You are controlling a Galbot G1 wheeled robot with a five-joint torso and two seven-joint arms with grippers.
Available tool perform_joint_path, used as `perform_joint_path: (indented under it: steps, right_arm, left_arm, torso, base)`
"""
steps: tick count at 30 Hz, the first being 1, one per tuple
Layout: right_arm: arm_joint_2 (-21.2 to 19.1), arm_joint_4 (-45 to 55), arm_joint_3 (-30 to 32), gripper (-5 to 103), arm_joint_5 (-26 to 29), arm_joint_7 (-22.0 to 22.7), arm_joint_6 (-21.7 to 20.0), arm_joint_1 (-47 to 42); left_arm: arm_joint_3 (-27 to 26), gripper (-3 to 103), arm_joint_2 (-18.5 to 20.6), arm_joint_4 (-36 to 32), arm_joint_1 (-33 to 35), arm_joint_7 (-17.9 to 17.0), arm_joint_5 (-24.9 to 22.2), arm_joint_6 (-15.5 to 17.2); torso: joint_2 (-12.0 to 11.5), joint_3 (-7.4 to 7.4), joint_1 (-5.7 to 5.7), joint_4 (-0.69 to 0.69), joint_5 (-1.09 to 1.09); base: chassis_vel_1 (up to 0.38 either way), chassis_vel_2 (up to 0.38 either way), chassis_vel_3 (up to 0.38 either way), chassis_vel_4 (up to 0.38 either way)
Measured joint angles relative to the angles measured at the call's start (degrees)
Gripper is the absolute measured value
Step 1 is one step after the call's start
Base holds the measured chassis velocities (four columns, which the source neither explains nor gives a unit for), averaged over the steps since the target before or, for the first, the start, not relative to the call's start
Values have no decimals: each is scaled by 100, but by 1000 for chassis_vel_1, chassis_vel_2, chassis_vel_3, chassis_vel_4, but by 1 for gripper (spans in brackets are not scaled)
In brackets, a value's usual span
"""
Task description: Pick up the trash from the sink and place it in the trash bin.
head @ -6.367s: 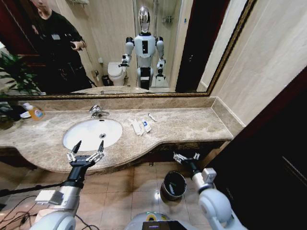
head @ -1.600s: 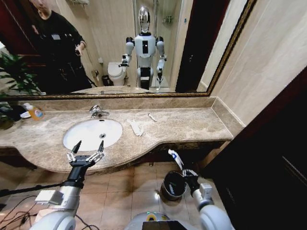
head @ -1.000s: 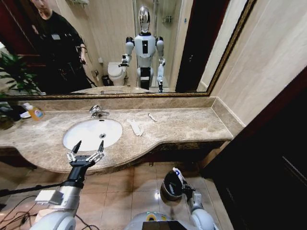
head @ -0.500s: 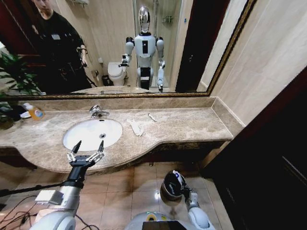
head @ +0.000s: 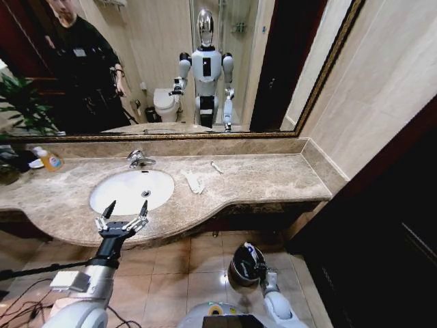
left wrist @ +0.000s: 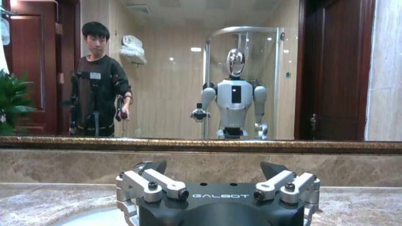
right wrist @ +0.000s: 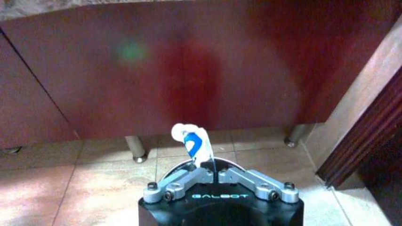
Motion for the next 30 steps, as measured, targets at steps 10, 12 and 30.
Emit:
perform_joint_path:
  steps: [10, 12, 30]
  right_arm:
    - [20, 131, 5, 16, -144, 87, -71, -67]
    - [14, 145, 7, 21, -155, 93, -71, -79]
    - [-48, 320, 22, 86, -167, 95, -35, -266]
  left_arm:
    - [0, 100, 0, 0, 0, 0, 0, 0]
    - [0, 100, 0, 0, 0, 0, 0, 0]
    - [0, 100, 0, 0, 0, 0, 0, 0]
  torso:
    - [0, 0, 0, 0, 0]
    - [0, 0, 0, 0, 0]
    - [0, 0, 0, 0, 0]
  base:
    - [0, 0, 0, 0]
    - [0, 0, 0, 0]
    - [0, 0, 0, 0]
